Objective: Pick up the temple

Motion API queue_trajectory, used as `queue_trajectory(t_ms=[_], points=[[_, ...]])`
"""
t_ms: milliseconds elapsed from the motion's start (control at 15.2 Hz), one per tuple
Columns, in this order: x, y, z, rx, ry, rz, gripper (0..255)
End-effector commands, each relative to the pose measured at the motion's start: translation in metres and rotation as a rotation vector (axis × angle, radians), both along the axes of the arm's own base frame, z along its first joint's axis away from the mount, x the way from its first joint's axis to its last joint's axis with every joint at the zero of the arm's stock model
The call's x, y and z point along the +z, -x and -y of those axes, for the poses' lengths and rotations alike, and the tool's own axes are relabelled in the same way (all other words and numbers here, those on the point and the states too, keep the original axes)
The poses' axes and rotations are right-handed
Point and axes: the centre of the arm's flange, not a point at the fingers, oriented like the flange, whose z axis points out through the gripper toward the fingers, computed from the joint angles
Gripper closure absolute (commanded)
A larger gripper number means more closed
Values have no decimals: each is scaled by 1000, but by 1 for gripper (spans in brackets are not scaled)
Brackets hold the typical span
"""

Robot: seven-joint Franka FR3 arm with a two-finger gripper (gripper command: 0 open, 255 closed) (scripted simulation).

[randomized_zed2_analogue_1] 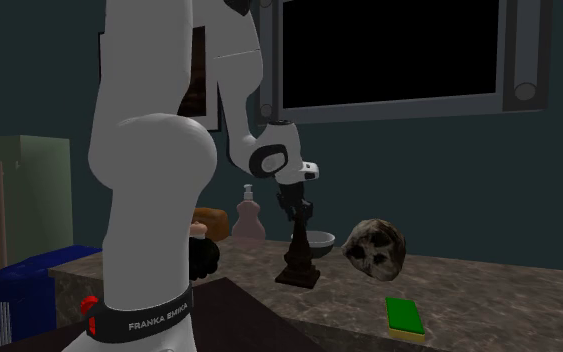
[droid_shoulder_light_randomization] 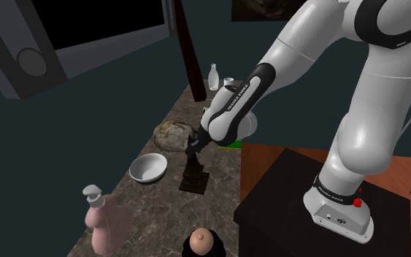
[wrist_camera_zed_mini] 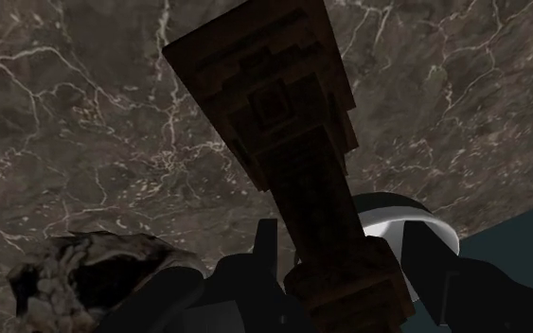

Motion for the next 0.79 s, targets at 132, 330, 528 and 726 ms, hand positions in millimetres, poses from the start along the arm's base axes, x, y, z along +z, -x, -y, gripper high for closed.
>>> queue_trajectory(t_ms=[132,330,528,726], points=[[5,0,-1,-1,0,-2,255],[20,0,-1,-1,0,-2,255],[36,0,-1,-1,0,-2,255],[52,0,-1,-1,0,-2,255]])
